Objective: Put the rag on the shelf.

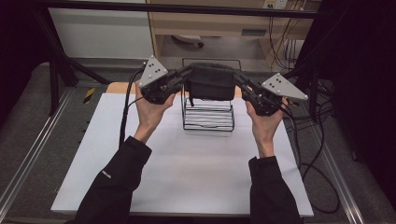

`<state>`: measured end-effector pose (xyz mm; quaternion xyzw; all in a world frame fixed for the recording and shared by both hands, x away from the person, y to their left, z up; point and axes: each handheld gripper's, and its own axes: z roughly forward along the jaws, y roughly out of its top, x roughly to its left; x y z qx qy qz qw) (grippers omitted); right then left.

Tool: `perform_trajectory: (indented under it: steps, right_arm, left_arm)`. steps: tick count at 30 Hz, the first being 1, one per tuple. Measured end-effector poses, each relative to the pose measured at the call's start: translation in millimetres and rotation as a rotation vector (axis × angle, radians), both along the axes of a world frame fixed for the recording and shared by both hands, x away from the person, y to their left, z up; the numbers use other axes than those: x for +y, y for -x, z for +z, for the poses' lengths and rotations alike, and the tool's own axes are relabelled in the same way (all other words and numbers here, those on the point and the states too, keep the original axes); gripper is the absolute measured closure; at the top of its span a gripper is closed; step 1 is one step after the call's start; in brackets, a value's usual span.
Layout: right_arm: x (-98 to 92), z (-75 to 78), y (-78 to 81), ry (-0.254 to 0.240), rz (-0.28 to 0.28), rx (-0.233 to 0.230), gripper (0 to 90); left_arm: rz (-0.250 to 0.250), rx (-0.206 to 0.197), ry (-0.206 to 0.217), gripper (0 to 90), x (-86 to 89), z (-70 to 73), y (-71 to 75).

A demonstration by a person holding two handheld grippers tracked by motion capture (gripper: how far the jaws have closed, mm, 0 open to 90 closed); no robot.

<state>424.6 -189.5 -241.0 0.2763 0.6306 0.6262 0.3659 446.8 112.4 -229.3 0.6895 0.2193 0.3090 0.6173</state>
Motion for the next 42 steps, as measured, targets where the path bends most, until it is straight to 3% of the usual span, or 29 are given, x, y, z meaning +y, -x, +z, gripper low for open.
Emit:
perform_trajectory:
  steps: [6,11,20,26,34,38,42]
  right_arm:
    - [-1.3,-15.2,4.3,0.019,0.012,0.034,83.3]
    - [0.1,-22.2,4.0,0.05,0.031,0.084,82.7]
    - [-1.8,-30.3,3.6,0.053,0.077,0.225,73.2]
    - [-3.1,-40.3,4.0,0.091,0.073,0.281,69.9]
    - [-2.2,-59.0,-1.5,0.097,0.055,0.328,63.5]
    - [-2.0,-69.3,-7.0,0.099,0.033,0.351,58.1]
    - [-2.9,-80.2,-15.0,0.09,0.017,0.391,49.6]
  left_arm:
    - [-0.008,0.036,-0.006,81.5,1.8,-18.1,6.1]
    - [-0.004,0.107,-0.023,80.9,3.7,-29.1,4.3]
    - [0.026,0.191,-0.112,77.4,3.3,-44.5,6.2]
    - [0.031,0.25,-0.136,75.6,2.5,-56.8,4.1]
    - [0.055,0.31,-0.156,71.2,1.2,-70.9,-2.2]
    - [0.064,0.338,-0.161,69.2,1.0,-78.2,-7.0]
    - [0.066,0.381,-0.161,61.3,1.9,-85.3,-11.7]
